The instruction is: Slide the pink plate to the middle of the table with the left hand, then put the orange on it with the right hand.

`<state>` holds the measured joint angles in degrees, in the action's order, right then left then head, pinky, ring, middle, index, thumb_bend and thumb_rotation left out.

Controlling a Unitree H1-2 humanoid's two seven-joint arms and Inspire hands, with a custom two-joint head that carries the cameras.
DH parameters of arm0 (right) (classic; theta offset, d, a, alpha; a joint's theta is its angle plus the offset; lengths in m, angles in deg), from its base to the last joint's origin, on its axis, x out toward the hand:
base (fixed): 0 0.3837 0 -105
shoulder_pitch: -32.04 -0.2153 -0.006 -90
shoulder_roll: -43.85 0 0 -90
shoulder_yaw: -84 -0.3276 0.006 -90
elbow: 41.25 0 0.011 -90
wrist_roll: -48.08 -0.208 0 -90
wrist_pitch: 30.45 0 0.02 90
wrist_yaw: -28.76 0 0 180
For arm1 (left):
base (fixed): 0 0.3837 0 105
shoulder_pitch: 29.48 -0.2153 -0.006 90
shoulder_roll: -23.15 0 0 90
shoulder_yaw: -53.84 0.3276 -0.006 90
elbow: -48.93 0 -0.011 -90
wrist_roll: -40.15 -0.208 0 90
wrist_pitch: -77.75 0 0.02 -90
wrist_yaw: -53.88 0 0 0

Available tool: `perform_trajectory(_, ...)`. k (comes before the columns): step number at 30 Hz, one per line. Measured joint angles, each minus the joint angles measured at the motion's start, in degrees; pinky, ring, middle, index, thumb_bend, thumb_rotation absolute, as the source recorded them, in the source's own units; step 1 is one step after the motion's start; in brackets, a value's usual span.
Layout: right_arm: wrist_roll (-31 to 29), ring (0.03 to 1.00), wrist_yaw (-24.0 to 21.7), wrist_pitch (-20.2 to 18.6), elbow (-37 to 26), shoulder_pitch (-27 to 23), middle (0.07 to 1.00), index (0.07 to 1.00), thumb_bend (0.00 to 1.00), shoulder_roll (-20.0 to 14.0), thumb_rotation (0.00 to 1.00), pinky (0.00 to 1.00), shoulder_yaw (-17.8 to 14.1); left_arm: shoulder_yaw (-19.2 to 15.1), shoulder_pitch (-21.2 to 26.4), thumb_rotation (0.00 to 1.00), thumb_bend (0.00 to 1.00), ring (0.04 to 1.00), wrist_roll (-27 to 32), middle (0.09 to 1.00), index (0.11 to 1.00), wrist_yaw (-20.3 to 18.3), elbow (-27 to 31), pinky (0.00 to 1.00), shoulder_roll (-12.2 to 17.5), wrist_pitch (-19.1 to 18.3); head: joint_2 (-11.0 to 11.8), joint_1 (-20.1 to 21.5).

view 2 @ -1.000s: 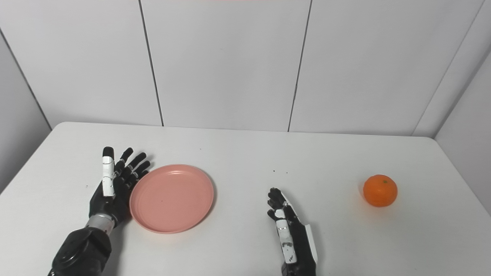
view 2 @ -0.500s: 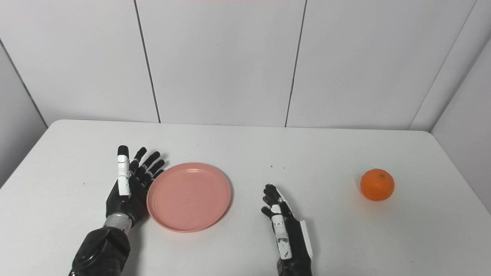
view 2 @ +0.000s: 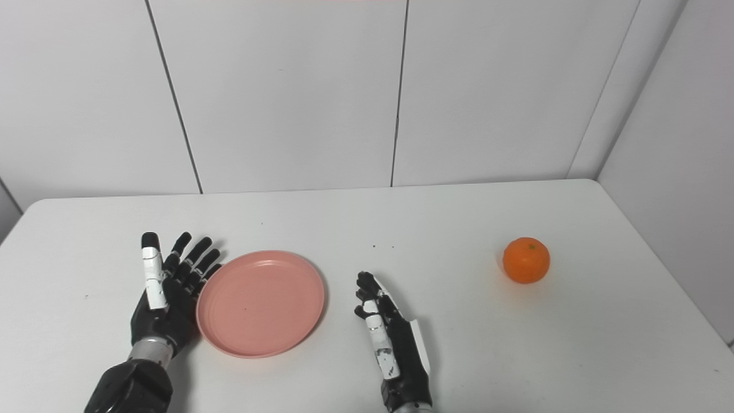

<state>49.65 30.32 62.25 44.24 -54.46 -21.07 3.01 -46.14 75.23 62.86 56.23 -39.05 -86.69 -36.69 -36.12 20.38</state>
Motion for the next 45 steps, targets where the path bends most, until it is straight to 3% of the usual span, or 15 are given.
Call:
perform_trajectory(7, 1.6, 0.902, 1.6, 0.3, 0.8, -0.3, 0.901, 0.871, 0.83, 0.2, 0.96, 0.87, 0.8, -0.6, 0.1, 0.87, 0.89, 0.910, 2.1, 0.883, 0.951, -1.0, -0.8, 0.99, 0.5, -0.1, 0.2, 2.3)
perform_trajectory(27, 1.6, 0.899, 2.0, 0.5, 1.1, -0.7, 0.892, 0.860, 0.83, 0.2, 0.93, 0.86, 0.8, -0.7, 0.3, 0.86, 0.91, 0.918, 4.9, 0.878, 0.961, -1.0, -1.2, 1.00, 1.2, -0.4, 0.0, 4.1)
perform_trajectory(32, 1.1, 0.865, 2.3, 0.4, -0.1, -0.4, 0.862, 0.838, 0.83, 0.3, 0.93, 0.82, -0.3, -0.7, 0.4, 0.86, 0.92, 0.905, 5.5, 0.872, 0.955, -1.0, -1.3, 1.00, 0.4, -0.5, 0.1, 4.2)
perform_trajectory(38, 3.5, 0.824, 7.1, 0.0, -3.9, 0.0, 0.828, 0.814, 0.82, 0.2, 0.93, 0.78, -3.4, -0.6, 1.1, 0.87, 0.91, 0.899, 5.4, 0.864, 0.955, -1.0, -2.1, 0.99, 0.7, -0.4, 0.7, 5.5)
perform_trajectory(45, 9.2, 0.806, 8.1, -1.9, -10.0, -2.2, 0.825, 0.812, 0.76, -0.4, 0.86, 0.74, -3.3, -0.4, 1.9, 0.87, 0.91, 0.914, 5.3, 0.881, 0.952, -1.1, -3.1, 1.00, 0.7, -0.4, 1.0, 5.7)
